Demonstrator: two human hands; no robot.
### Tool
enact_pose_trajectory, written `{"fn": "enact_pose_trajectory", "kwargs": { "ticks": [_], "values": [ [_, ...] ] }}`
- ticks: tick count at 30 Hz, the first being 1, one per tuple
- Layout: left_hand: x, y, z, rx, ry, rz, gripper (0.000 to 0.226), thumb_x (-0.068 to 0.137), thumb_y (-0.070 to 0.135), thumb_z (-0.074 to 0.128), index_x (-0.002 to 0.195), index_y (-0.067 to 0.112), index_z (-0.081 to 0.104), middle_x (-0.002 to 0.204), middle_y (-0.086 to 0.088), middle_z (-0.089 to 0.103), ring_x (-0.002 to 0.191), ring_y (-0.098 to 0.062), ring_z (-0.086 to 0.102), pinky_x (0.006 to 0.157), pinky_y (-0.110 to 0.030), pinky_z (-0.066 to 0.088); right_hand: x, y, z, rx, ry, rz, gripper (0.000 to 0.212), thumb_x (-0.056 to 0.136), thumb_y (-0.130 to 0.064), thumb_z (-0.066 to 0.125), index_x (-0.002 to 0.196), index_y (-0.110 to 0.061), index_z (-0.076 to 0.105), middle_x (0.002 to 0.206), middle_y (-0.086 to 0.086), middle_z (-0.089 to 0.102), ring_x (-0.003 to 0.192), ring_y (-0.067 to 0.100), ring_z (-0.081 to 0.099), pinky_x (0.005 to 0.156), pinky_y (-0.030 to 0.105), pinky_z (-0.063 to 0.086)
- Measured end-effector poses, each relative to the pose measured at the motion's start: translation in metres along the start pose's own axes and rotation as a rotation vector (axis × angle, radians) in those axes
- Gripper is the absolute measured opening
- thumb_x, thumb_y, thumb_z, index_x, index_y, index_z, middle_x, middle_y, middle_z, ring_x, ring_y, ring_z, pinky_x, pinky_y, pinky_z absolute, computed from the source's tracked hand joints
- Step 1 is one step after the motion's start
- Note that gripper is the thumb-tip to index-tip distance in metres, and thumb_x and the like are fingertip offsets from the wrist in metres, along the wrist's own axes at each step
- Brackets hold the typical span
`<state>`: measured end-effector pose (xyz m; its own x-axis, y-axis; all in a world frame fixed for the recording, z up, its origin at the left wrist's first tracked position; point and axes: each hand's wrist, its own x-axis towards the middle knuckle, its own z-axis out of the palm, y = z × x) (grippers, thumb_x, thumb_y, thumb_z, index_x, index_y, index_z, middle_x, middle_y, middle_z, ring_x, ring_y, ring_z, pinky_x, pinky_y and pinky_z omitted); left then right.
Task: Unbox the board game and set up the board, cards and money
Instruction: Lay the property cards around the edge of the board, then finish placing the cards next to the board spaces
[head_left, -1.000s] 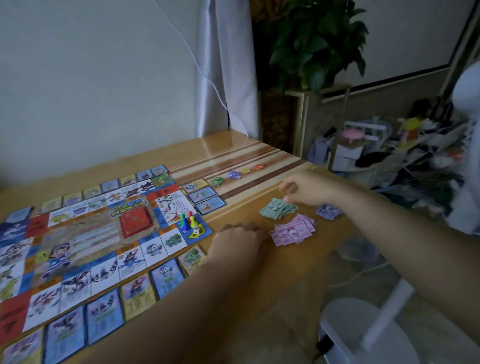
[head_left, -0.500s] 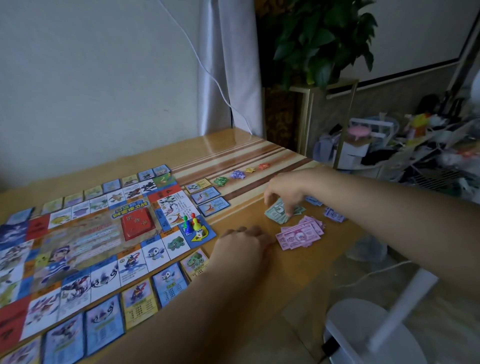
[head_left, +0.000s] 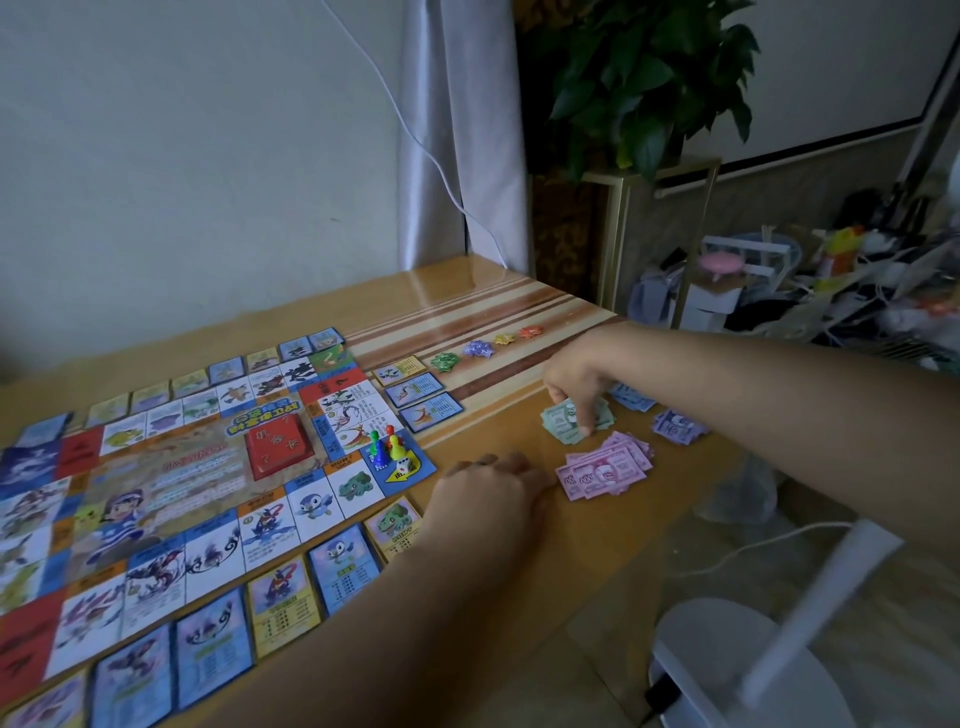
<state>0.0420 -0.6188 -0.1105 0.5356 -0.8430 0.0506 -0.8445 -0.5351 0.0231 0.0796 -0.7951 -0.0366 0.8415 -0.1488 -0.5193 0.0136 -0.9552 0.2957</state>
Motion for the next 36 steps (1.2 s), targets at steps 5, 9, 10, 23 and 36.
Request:
{"fn": "enact_pose_trajectory", "kwargs": {
  "ticks": [5,9,10,23,36],
  "values": [
    [0.000,0.000,-0.001,0.002,-0.009,0.005,0.041,0.102,0.039,0.027,0.143,0.036,0.035,0.144,0.007,0.040,0.124,-0.018,0.045,0.102,-0.035,0.038,0.005,0.006,0.003,0.078,-0.041,0.030,0.057,0.081,-0.034,0.072,0.128,-0.010,0.051,0.114,0.003,0.057,0.105,0.020,0.057,0.086,0.031,0.050],
    [0.000,0.001,-0.001,0.018,-0.007,0.011,0.041,0.103,0.038,0.027,0.143,0.034,0.035,0.144,0.005,0.040,0.124,-0.019,0.045,0.102,-0.034,0.037,0.003,0.009,0.005,0.116,-0.043,0.012,0.057,0.082,-0.032,0.071,0.131,-0.015,0.047,0.116,0.001,0.053,0.106,0.019,0.053,0.082,0.029,0.046],
    [0.000,0.001,0.000,0.022,-0.009,0.013,0.041,0.103,0.038,0.027,0.143,0.034,0.035,0.144,0.005,0.041,0.124,-0.019,0.046,0.102,-0.034,0.037,0.003,0.009,0.005,0.106,-0.044,0.007,0.058,0.082,-0.032,0.071,0.133,-0.016,0.046,0.121,0.002,0.053,0.108,0.019,0.053,0.083,0.030,0.046],
    [-0.007,-0.015,-0.010,-0.076,-0.059,0.087,0.037,0.101,0.029,0.038,0.139,0.030,0.042,0.147,0.005,0.036,0.126,-0.022,0.045,0.105,-0.039,0.038,-0.003,-0.003,0.015,-0.041,0.047,0.047,0.037,0.091,-0.023,0.061,0.124,-0.007,0.053,0.120,0.009,0.059,0.097,0.020,0.055,0.077,0.030,0.042],
    [-0.008,-0.021,-0.028,-0.120,0.063,0.028,0.038,0.100,0.029,0.040,0.137,0.030,0.045,0.142,0.006,0.044,0.124,-0.019,0.048,0.104,-0.036,0.039,-0.017,0.003,-0.006,0.132,-0.004,0.028,0.043,0.089,-0.031,0.064,0.125,-0.010,0.053,0.121,0.005,0.058,0.107,0.021,0.056,0.084,0.030,0.044]
  ]
}}
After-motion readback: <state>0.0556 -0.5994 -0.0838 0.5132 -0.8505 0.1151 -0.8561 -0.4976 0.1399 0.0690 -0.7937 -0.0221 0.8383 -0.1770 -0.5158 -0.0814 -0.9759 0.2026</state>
